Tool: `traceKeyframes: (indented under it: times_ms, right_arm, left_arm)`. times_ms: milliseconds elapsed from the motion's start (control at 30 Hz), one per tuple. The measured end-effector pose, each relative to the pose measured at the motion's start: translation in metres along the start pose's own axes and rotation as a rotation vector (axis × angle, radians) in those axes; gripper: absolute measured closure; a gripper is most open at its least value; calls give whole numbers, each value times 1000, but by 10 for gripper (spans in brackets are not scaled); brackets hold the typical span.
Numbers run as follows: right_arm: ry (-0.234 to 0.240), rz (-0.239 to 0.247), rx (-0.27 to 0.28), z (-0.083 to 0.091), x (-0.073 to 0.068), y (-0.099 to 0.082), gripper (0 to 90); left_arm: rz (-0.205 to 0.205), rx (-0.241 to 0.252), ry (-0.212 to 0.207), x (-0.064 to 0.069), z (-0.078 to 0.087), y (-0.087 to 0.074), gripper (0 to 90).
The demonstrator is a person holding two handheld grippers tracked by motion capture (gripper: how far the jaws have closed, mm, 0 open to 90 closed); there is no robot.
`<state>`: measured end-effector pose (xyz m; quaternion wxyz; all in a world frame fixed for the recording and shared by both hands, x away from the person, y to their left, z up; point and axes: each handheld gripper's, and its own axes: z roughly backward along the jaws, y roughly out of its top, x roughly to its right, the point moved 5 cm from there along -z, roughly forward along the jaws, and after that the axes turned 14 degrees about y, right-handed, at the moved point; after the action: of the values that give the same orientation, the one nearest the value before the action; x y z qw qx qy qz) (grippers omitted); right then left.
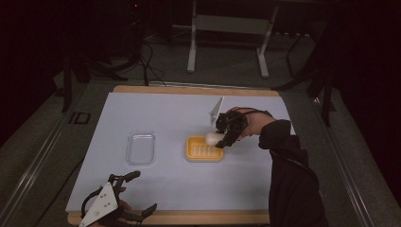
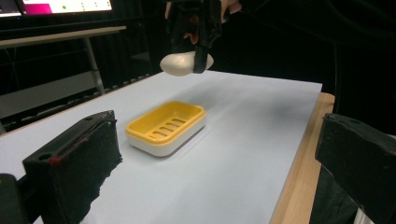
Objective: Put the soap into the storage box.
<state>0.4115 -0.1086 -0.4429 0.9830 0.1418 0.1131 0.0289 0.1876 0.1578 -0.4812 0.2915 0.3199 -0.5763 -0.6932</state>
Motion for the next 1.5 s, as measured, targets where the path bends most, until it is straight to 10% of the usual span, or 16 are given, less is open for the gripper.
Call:
traceKeyframes:
  times_ms: [833,1500]
  right_arm:
    - [25,91,99,-37,20,17,498]
    - [22,50,10,-83,43,7,497]
  left_arm:
    - [4,0,-2,-1,2,0,1]
    - [10,2,-9,0,2,0,1]
